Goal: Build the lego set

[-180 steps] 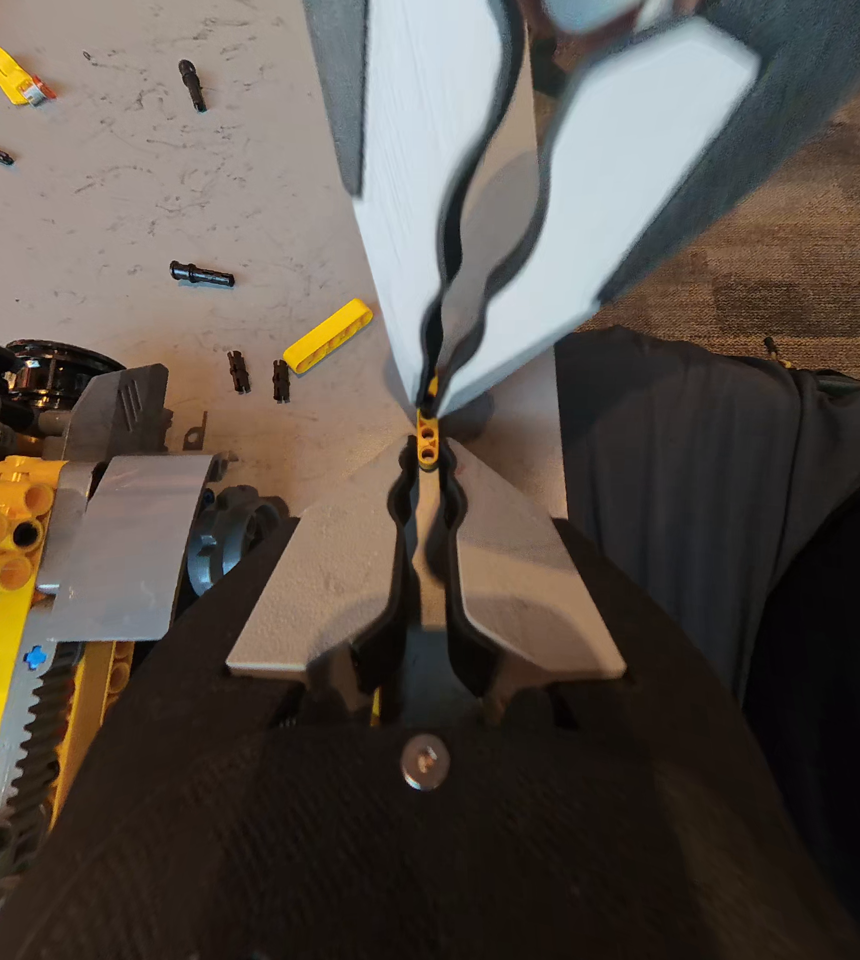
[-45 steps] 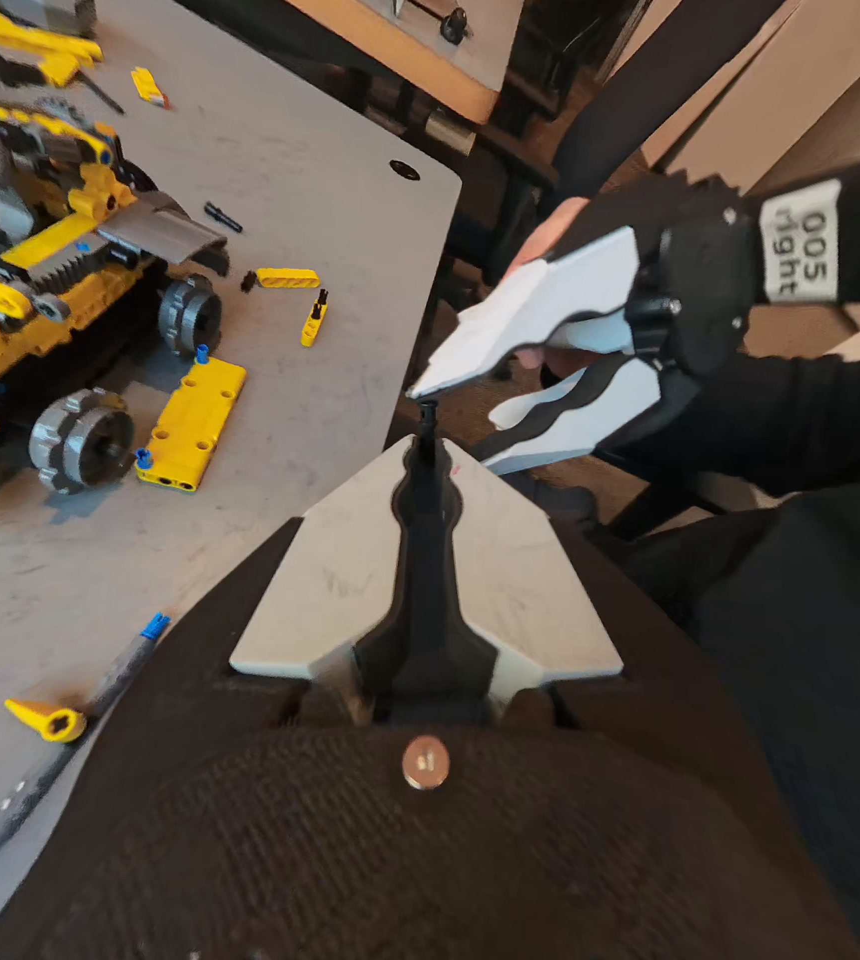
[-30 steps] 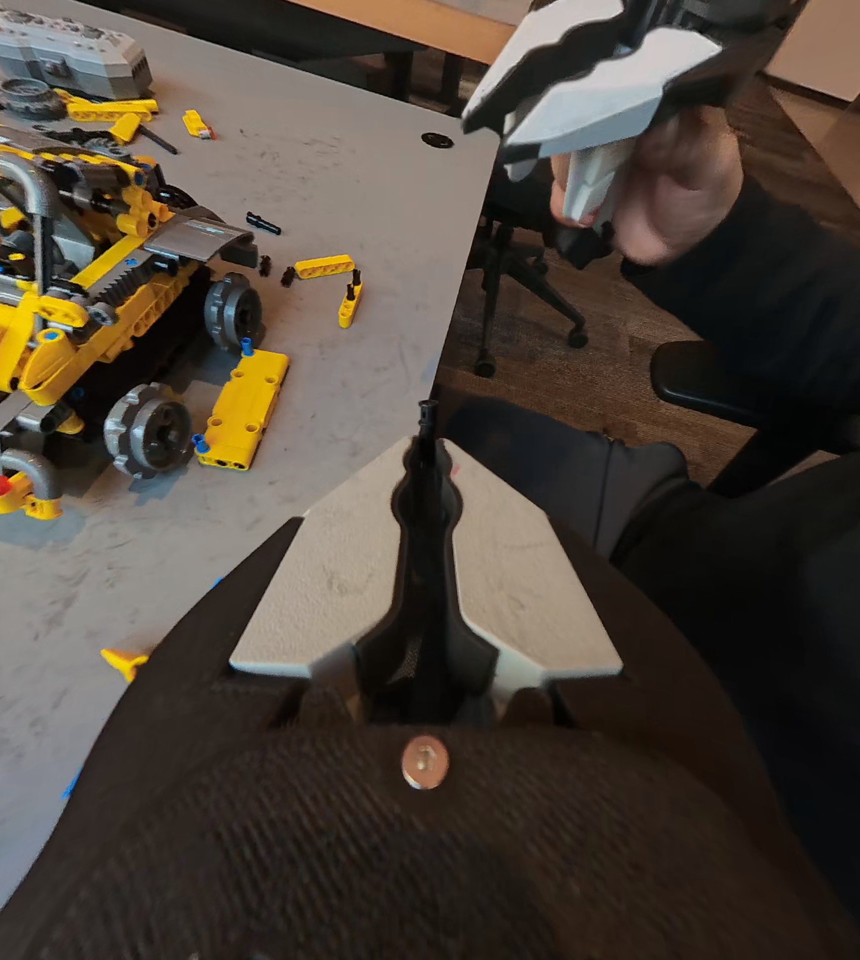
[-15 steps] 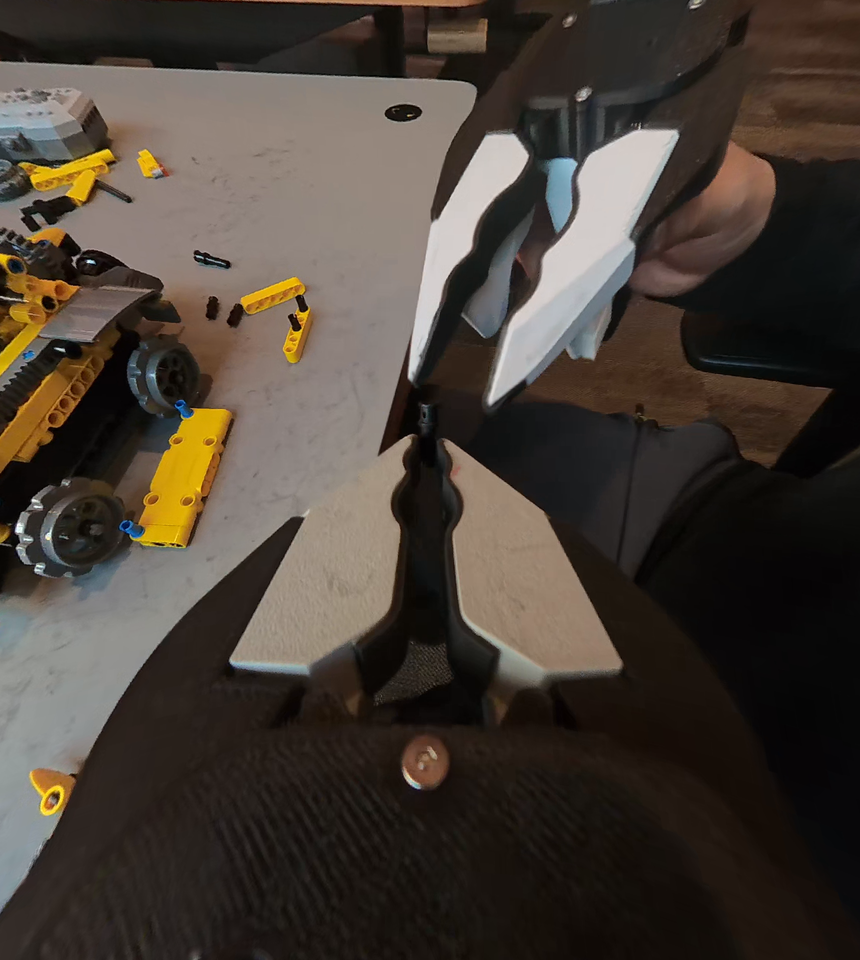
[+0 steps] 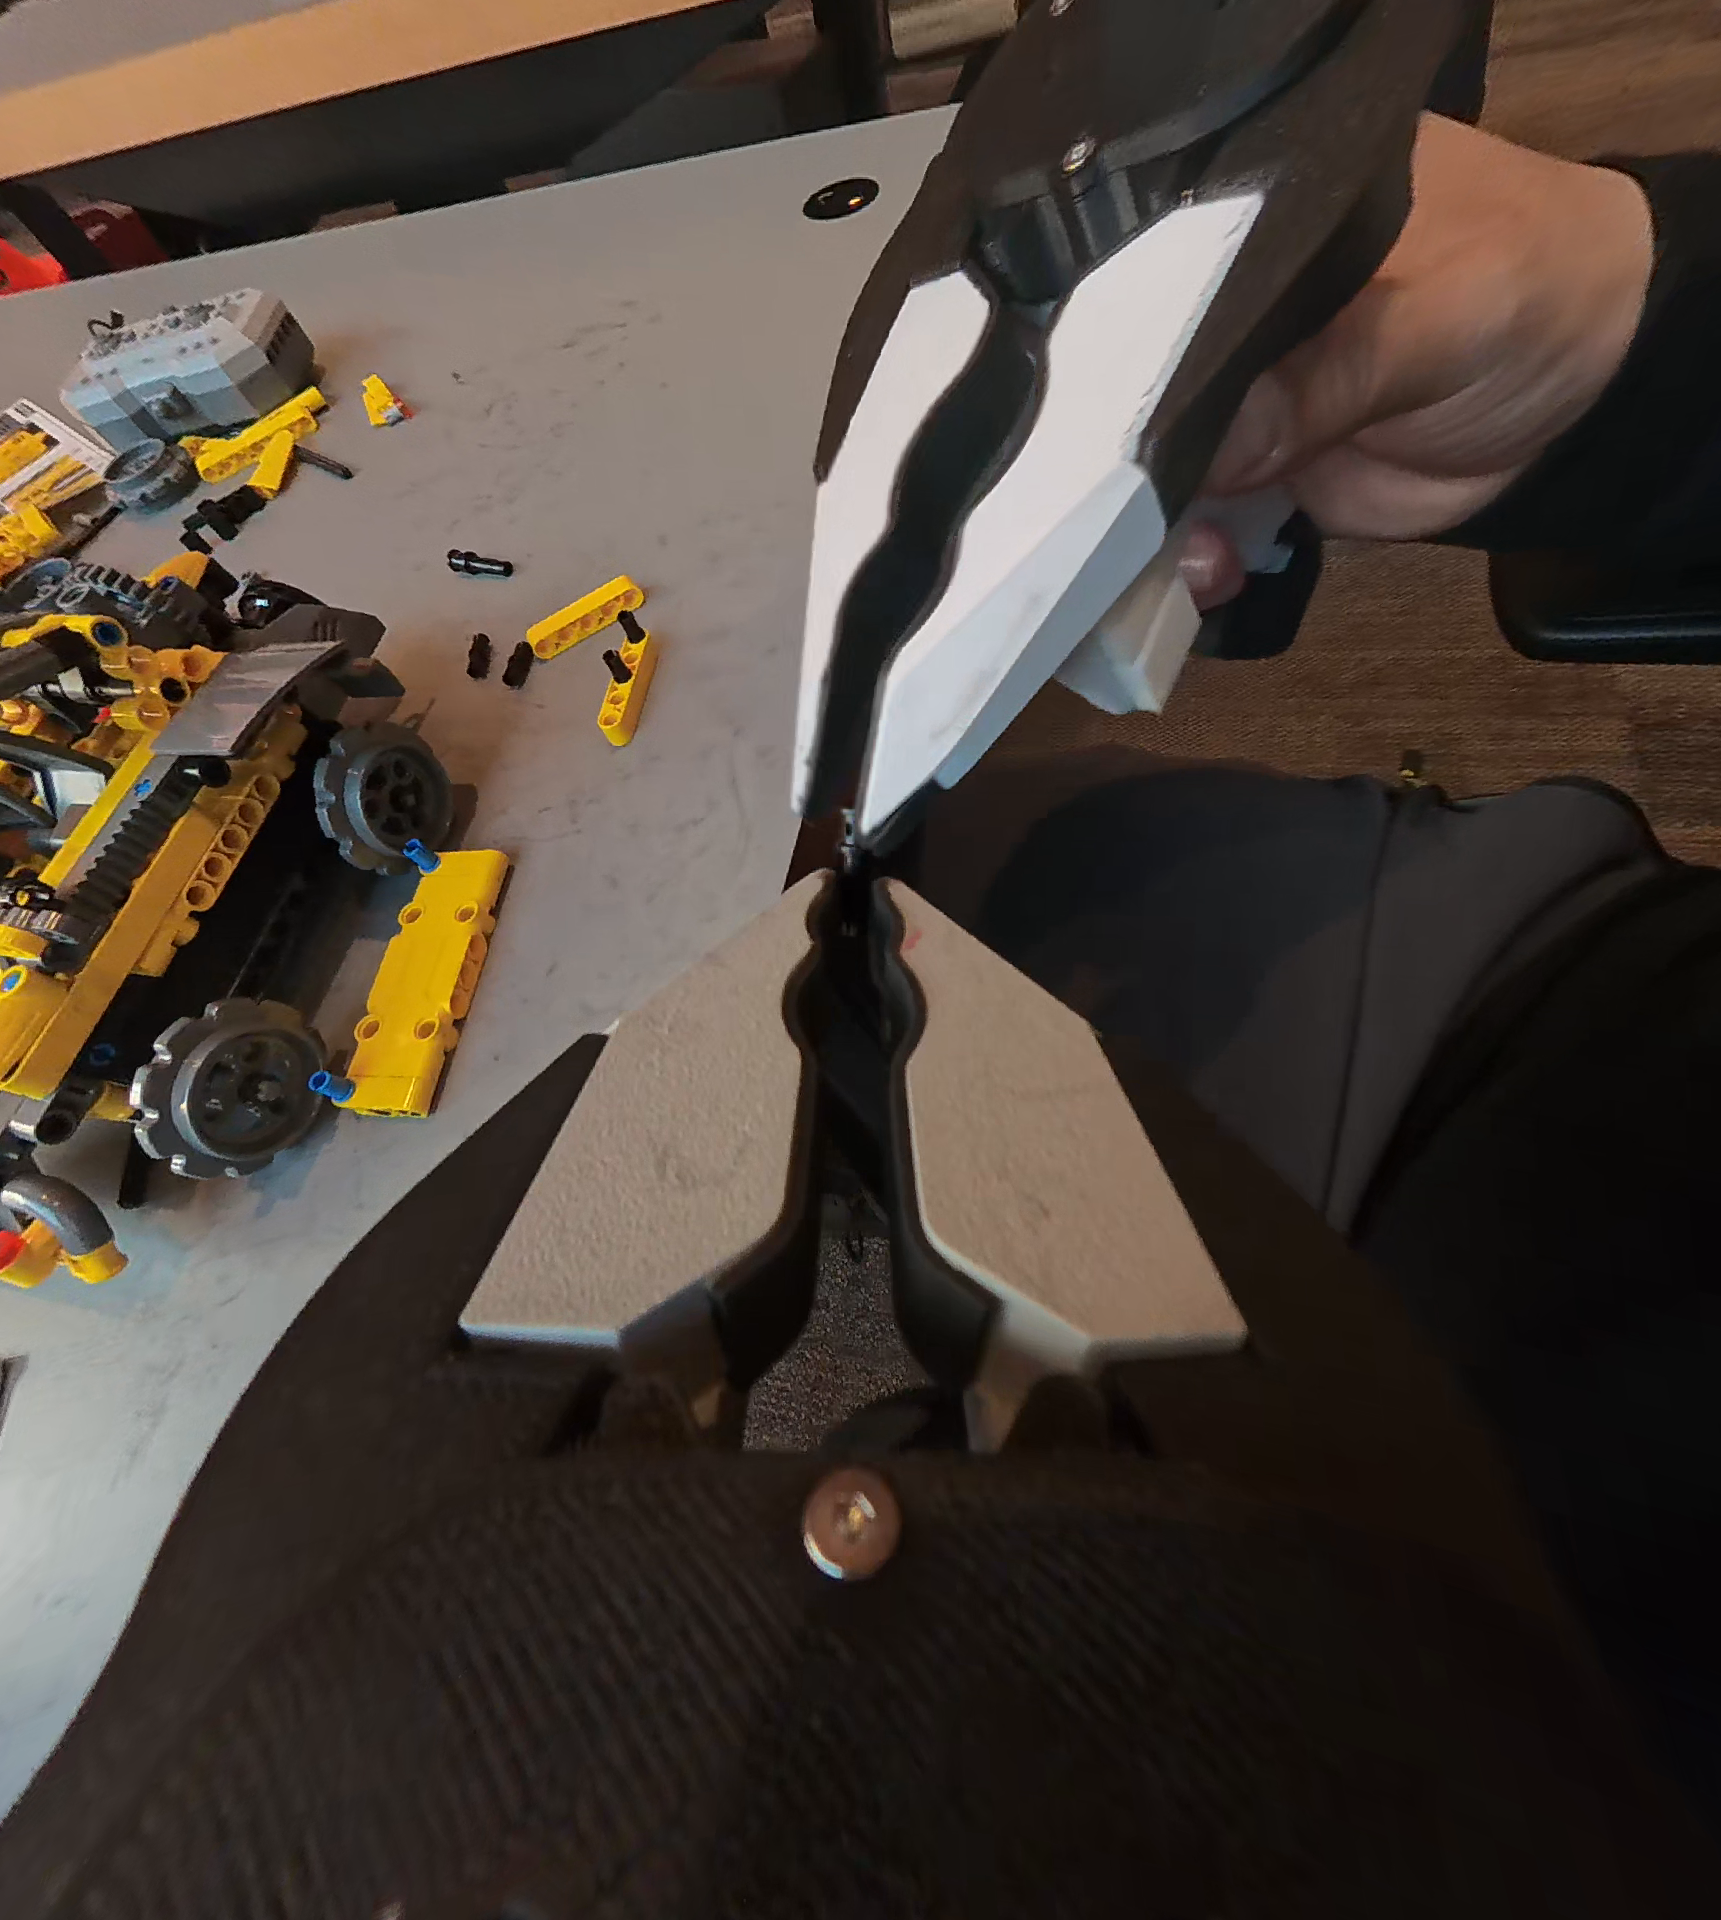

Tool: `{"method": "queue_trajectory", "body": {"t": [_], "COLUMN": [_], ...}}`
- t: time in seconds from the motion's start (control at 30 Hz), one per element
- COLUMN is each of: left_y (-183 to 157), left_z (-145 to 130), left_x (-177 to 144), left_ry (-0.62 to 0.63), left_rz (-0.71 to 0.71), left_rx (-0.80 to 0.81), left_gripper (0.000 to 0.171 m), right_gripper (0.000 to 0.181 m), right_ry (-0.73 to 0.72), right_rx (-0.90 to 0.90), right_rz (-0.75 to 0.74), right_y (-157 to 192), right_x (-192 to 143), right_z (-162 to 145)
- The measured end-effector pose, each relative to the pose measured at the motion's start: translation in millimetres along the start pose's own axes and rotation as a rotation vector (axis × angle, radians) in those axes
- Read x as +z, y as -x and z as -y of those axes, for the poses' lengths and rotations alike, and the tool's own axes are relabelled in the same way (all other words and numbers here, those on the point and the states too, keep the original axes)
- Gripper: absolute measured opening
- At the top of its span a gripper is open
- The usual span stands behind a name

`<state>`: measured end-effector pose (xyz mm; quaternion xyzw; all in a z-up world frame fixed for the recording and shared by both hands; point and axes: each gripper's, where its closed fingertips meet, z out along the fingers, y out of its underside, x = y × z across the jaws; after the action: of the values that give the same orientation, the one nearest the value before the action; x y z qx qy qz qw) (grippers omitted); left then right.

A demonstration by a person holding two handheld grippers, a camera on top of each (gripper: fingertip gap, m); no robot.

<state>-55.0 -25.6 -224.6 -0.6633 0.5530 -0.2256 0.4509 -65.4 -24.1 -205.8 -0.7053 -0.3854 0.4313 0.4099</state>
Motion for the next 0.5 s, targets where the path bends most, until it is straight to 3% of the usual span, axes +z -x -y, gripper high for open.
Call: {"method": "queue_trajectory", "body": {"t": [0.3,0.5], "left_y": [-0.8,19.1], "left_z": [5.2,-1.2], "left_x": [4.7,11.7], "left_ry": [-0.011,0.051], "left_rz": [-0.035,-0.015], "left_rx": [-0.065,-0.085], "left_gripper": [0.002,0.014], "right_gripper": [0.007,0.008], "right_ry": [-0.005,-0.053], "right_rx": [-0.026,0.01], "right_rz": [-0.013,-0.138], "right_y": [-2.0,-32.1], "right_x": [-5.9,-31.5], "right_z": [0.1,7.5]}}
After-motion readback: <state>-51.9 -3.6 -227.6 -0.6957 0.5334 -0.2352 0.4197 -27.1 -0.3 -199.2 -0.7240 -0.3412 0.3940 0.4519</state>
